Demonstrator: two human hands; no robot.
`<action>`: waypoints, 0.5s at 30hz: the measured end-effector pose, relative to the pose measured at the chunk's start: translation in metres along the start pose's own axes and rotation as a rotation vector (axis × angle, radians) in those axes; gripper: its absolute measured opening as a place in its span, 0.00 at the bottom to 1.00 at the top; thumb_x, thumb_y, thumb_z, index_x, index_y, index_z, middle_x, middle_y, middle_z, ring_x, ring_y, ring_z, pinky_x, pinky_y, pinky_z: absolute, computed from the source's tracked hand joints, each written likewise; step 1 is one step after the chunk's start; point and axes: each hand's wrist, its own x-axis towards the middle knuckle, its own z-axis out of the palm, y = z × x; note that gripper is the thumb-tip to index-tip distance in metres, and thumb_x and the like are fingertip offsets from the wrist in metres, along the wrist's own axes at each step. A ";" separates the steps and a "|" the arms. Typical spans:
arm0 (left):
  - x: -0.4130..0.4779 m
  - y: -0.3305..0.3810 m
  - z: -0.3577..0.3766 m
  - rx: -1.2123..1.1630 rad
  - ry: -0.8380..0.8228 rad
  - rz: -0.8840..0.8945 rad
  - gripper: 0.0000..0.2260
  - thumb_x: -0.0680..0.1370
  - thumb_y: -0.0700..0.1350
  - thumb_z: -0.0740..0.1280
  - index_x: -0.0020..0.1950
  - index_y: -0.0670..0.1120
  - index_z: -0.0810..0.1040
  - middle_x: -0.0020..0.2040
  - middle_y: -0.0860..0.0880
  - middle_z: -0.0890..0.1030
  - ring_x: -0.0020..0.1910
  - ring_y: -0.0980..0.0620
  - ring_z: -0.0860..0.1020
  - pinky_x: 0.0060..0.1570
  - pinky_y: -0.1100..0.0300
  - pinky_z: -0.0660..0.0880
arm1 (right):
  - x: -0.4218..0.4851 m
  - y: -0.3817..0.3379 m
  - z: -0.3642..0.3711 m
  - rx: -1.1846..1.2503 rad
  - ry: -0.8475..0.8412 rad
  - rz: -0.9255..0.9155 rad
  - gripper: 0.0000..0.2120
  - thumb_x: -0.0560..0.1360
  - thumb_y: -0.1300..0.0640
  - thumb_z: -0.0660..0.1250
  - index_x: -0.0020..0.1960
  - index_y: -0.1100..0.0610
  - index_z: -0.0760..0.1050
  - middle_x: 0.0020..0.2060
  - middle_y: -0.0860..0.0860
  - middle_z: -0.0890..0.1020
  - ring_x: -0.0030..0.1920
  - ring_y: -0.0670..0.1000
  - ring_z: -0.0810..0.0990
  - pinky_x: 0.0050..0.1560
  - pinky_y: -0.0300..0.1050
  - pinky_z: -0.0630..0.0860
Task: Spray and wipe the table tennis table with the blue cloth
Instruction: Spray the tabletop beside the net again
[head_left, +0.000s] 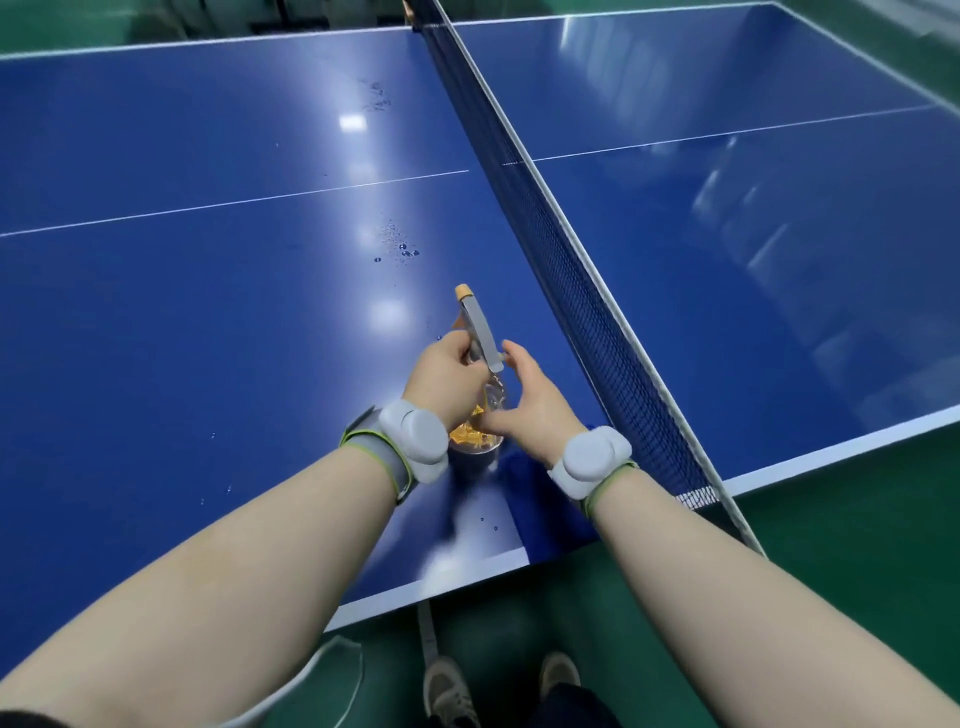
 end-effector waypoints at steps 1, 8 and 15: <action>0.001 0.001 -0.003 -0.009 -0.021 0.009 0.07 0.75 0.40 0.66 0.51 0.40 0.78 0.45 0.42 0.82 0.48 0.42 0.81 0.52 0.47 0.78 | 0.004 -0.007 0.004 0.039 -0.029 -0.051 0.49 0.60 0.53 0.76 0.77 0.50 0.58 0.69 0.47 0.72 0.68 0.49 0.73 0.66 0.43 0.70; 0.007 0.010 -0.022 -0.061 -0.115 0.046 0.06 0.74 0.38 0.69 0.49 0.39 0.80 0.43 0.43 0.82 0.39 0.50 0.77 0.43 0.58 0.78 | 0.037 -0.035 0.009 0.061 0.019 -0.195 0.33 0.69 0.63 0.70 0.71 0.52 0.65 0.59 0.53 0.76 0.53 0.55 0.79 0.54 0.47 0.78; 0.040 0.017 -0.039 -0.310 -0.048 -0.115 0.23 0.71 0.39 0.74 0.63 0.45 0.70 0.58 0.47 0.72 0.53 0.51 0.76 0.54 0.51 0.79 | 0.075 -0.044 0.002 0.064 0.082 -0.070 0.20 0.68 0.54 0.65 0.59 0.54 0.70 0.53 0.50 0.75 0.51 0.50 0.75 0.49 0.45 0.72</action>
